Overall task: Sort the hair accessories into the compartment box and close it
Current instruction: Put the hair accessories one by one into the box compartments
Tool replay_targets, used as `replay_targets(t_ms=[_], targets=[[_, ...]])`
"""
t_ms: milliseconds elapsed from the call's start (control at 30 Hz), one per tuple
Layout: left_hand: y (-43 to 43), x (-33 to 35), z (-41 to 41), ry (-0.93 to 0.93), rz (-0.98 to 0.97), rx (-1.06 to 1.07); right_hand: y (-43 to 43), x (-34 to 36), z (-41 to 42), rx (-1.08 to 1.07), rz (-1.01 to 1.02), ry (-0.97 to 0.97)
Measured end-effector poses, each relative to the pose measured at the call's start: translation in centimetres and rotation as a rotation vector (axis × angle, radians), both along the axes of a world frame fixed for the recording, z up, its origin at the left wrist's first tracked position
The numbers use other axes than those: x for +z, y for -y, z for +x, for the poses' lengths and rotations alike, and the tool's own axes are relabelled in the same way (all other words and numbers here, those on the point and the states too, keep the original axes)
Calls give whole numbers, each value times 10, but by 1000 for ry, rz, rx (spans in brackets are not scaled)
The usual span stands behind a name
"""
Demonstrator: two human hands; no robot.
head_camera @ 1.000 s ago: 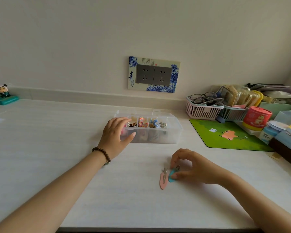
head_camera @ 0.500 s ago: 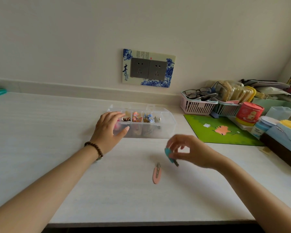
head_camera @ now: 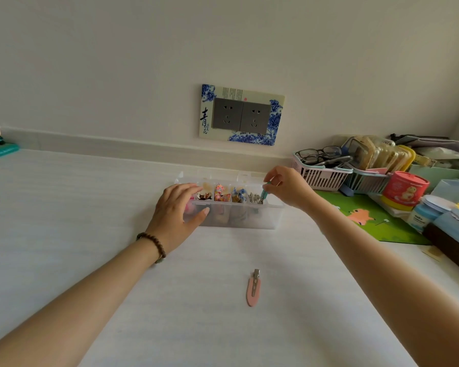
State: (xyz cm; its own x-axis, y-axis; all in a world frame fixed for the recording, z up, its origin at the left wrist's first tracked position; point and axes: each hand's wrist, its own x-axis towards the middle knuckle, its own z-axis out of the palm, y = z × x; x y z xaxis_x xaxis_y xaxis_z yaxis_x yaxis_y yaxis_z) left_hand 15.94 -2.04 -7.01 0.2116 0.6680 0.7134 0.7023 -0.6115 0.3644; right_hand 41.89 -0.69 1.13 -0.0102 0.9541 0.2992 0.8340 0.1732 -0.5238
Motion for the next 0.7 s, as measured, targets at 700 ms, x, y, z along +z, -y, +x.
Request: replay_targets(t_ms=[700], targets=[[2, 0, -1, 10, -19, -10, 35, -13, -8, 111, 144, 99]])
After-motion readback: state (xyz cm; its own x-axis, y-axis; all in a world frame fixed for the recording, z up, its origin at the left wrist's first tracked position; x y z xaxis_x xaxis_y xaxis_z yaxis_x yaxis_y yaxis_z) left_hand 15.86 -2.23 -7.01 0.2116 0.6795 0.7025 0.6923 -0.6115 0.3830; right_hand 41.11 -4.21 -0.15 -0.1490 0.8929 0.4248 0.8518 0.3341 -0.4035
